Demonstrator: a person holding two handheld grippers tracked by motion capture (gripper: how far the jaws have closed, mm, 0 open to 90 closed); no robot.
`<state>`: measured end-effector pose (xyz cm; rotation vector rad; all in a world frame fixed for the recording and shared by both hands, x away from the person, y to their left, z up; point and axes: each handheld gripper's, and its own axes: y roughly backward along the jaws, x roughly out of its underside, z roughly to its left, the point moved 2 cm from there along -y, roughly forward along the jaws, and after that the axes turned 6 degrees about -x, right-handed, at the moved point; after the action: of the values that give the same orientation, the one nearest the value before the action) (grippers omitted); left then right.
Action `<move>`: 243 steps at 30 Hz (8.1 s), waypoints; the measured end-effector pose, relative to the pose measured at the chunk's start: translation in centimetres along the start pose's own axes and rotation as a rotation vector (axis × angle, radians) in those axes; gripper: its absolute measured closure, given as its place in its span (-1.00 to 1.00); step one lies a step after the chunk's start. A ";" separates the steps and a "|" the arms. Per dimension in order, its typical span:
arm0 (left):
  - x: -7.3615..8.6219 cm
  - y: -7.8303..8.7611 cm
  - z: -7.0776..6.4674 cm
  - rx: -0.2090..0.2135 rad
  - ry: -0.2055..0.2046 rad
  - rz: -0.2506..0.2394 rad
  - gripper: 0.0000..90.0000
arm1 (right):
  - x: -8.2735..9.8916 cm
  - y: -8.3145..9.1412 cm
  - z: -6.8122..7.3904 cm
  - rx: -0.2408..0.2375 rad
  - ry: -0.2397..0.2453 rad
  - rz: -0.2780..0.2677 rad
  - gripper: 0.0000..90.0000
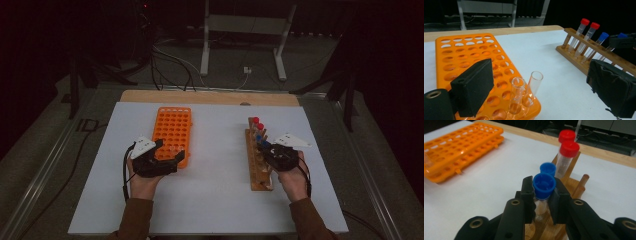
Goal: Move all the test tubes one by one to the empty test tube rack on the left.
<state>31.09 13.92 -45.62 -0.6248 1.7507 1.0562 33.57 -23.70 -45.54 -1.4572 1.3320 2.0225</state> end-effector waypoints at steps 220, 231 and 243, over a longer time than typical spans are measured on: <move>3.5 -1.4 2.5 -0.142 -0.182 0.165 0.72 | -2.8 3.2 3.3 -0.258 -0.048 -0.175 -0.99; 3.8 -1.8 2.6 -0.147 -0.177 0.203 0.71 | -2.8 3.2 2.9 -0.248 -0.053 -0.175 -0.99; 2.0 0.2 2.7 -0.112 -0.138 0.050 0.13 | -1.6 2.2 1.5 -0.194 -0.064 -0.125 -0.99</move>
<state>31.36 16.51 -47.83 -0.5658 1.6033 1.2102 31.91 -23.18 -42.97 -1.5020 1.0167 2.1446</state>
